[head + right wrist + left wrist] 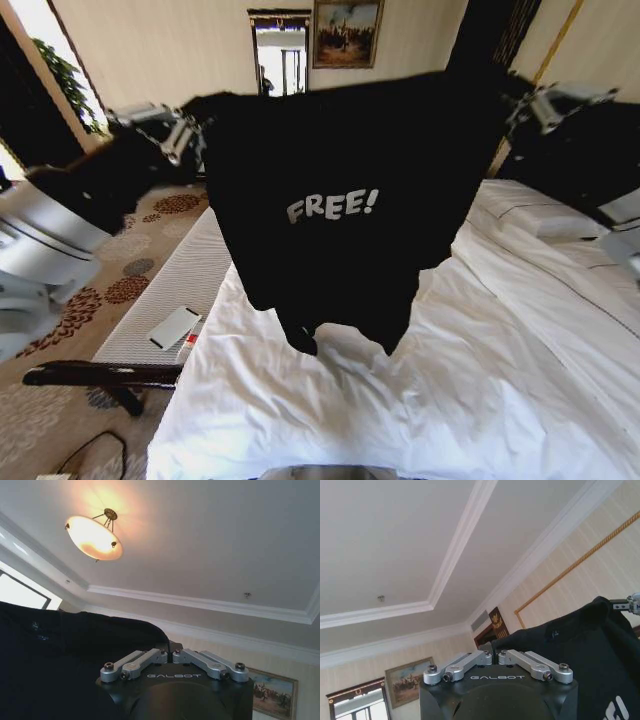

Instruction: Fold the clothes on the bed.

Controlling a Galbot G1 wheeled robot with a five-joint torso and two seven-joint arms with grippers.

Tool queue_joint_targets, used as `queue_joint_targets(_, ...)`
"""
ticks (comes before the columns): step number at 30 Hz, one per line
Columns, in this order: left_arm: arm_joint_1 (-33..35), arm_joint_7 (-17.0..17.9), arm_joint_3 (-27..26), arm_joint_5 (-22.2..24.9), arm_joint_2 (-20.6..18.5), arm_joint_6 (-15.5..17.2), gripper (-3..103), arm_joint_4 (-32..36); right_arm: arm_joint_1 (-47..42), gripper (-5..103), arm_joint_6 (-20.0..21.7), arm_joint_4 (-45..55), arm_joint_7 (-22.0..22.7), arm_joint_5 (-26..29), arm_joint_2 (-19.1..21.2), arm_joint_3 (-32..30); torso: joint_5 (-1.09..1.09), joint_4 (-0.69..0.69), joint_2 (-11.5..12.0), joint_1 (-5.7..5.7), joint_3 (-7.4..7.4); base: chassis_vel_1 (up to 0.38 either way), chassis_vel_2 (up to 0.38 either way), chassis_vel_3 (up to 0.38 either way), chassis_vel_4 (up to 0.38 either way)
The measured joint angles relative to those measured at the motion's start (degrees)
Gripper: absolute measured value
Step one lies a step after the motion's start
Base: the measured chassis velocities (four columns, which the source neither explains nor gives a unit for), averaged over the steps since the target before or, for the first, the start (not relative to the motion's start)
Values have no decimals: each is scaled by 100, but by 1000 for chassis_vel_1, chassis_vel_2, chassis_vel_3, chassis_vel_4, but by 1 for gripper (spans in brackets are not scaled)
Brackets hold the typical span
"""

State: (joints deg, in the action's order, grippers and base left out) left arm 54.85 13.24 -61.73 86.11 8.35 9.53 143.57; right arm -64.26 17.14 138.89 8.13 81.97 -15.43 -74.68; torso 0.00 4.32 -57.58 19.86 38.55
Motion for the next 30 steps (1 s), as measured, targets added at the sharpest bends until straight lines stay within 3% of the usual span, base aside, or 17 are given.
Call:
queue_joint_targets(5, -39, 132, -721, 823, -155, 81, 1, -12, -82, 0, 199, 386, 199, 602, 99, -552, -1, -1, 0, 0, 0, 0, 0, 0, 0)
queue_joint_targets(7, -40, 161, -790, 924, -170, 97, 1, -13, -94, 0, 224, 416, 223, 659, 99, -595, -1, -1, 0, 0, 0, 0, 0, 0, 0)
queue_joint_targets(10, -43, 381, -1131, 1559, -230, 187, 1, -17, -146, 0, 355, 461, 352, 875, 82, -778, 0, -1, 0, 0, 0, 0, 0, 0, 0)
queue_joint_targets(15, -23, 690, -1391, 2170, -160, 273, 1, -20, -159, 0, 551, 462, 541, 1189, 116, -1042, 1, -1, 1, 0, 1, 0, 0, 0, 0)
queue_joint_targets(18, 2, 778, -1426, 2304, -65, 332, 1, -22, -165, 0, 646, 461, 633, 1373, 116, -1117, 0, -1, 1, 0, 0, 0, 0, 0, 0)
queue_joint_targets(21, 64, 848, -1247, 2194, 101, 414, 1, -24, -183, 0, 789, 459, 750, 1418, 55, -1019, -2, -1, 0, 0, 0, 0, 0, 0, 0)
queue_joint_targets(23, 81, 954, -815, 1932, 229, 474, 1, -26, -199, 0, 837, 456, 781, 1027, -63, -662, -1, -1, 0, -1, 0, 0, 0, 0, 0)
queue_joint_targets(24, 95, 1010, -336, 1618, 338, 532, 1, -27, -200, 0, 874, 454, 793, 736, -150, -363, 1, -1, 0, 0, 0, 0, 0, 0, 0)
queue_joint_targets(26, 112, 1030, -75, 1455, 388, 561, 1, -28, -197, 0, 900, 452, 798, 588, -198, -190, 2, -1, 0, 0, 0, 0, 0, 0, 0)
queue_joint_targets(28, 315, 1054, 807, 860, 644, 669, 1, -33, -176, 0, 935, 430, 783, 12, -362, 538, 0, 2, 2, 2, 1, 0, 0, 0, 0)
queue_joint_targets(30, 443, 1012, 1175, 592, 788, 714, 1, -36, -259, 0, 903, 309, 694, -349, -457, 913, -1, -2, 2, 2, 2, 0, 0, 0, 0)
